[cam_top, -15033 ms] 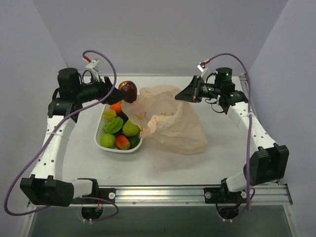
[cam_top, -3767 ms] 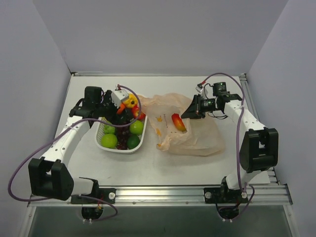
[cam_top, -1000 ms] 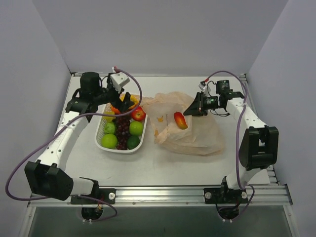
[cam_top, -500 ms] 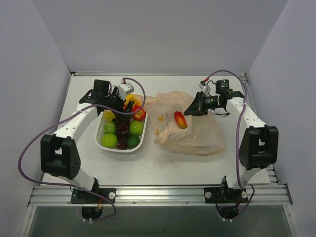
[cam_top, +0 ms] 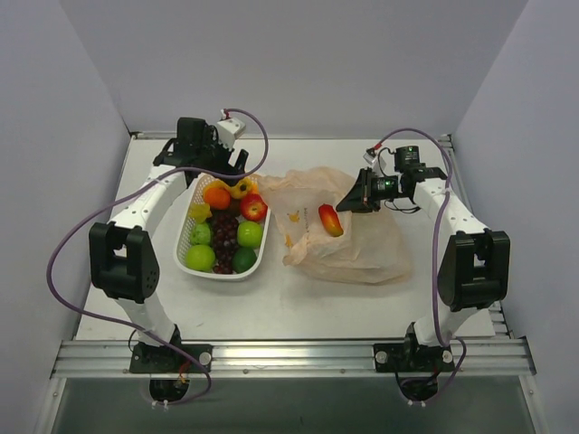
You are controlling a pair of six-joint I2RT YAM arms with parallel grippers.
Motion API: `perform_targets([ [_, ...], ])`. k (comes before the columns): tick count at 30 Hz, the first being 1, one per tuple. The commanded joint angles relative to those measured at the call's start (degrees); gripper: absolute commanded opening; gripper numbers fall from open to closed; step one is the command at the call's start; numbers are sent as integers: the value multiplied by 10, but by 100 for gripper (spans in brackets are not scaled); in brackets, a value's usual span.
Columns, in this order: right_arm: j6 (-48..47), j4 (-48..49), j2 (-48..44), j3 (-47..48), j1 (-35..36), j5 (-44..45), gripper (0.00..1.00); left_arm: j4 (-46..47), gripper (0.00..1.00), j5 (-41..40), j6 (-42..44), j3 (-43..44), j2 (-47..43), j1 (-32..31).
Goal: Place the fake fruits into the plastic bag and tie a complex knot
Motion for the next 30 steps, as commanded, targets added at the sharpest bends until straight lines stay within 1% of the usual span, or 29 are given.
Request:
perform_targets([
  [1, -12, -13, 5, -1, 1, -8, 0, -15, 97, -22, -7, 32, 11, 4],
  [4, -15, -14, 0, -2, 0, -8, 0, -52, 98, -29, 1, 22, -3, 9],
  [8, -19, -17, -1, -7, 1, -9, 0, -83, 97, -73, 40, -9, -25, 23],
  [12, -18, -16, 6, -7, 2, -10, 0, -105, 97, -76, 52, -24, -33, 33],
  [18, -13, -15, 14, 0, 4, -10, 0, -140, 97, -55, 21, -10, 5, 33],
  [19, -14, -16, 13, 4, 4, -9, 0, -149, 97, -40, 12, -12, 17, 32],
  [22, -15, -18, 11, 7, 3, -9, 0, -153, 98, -28, 7, -21, 24, 33],
  [30, -15, -18, 14, 7, 4, -9, 0, -150, 97, -41, -18, -24, 45, 33],
])
